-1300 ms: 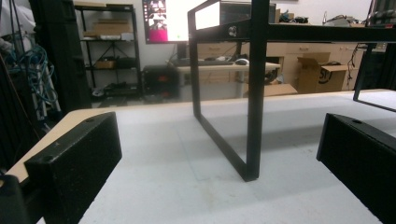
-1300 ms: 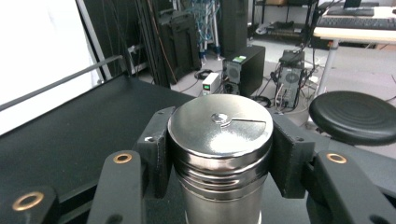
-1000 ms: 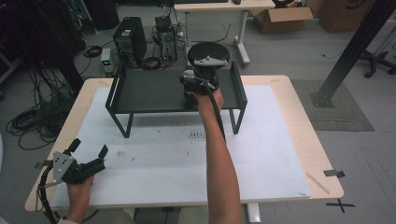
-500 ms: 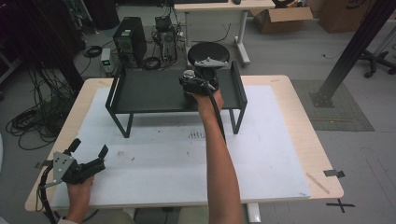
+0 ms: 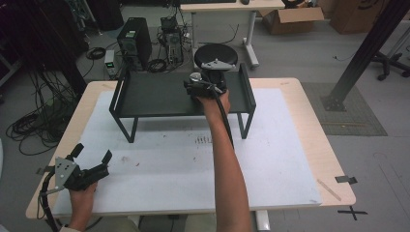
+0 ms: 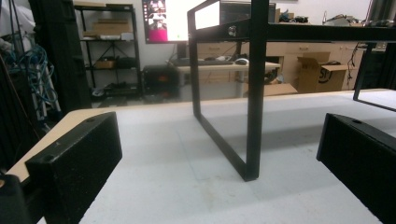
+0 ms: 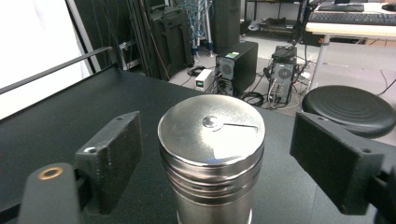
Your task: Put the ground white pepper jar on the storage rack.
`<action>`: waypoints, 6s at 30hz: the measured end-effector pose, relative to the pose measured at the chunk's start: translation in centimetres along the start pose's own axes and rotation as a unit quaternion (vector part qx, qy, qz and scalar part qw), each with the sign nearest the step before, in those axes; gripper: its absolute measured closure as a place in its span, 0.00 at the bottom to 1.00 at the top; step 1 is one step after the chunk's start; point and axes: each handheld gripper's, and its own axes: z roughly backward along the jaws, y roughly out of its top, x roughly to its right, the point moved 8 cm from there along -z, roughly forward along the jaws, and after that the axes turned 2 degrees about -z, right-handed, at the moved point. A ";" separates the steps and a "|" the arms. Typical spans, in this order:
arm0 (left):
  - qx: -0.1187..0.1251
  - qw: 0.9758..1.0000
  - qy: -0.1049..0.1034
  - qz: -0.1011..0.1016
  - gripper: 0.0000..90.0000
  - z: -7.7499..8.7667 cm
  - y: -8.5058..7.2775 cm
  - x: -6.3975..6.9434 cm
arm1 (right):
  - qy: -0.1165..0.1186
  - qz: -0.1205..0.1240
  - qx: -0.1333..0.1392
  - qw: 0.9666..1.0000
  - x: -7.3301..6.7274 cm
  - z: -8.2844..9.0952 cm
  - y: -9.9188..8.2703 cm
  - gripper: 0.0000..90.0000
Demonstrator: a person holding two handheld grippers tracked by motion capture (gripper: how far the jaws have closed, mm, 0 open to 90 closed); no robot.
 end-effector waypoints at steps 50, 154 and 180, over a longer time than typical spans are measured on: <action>-0.001 1.000 0.000 -0.001 0.00 0.0 0.0 0.0 | -0.001 0.024 0.054 0.998 0.1 4.4 1.8 0.00; -0.002 1.000 0.000 -0.003 0.00 0.0 0.0 0.0 | -0.086 -0.016 0.144 0.986 6.3 19.0 -15.4 0.00; -0.002 1.000 0.000 -0.003 0.00 0.0 0.0 0.0 | -0.122 -0.001 0.141 0.982 6.2 18.5 -19.8 0.00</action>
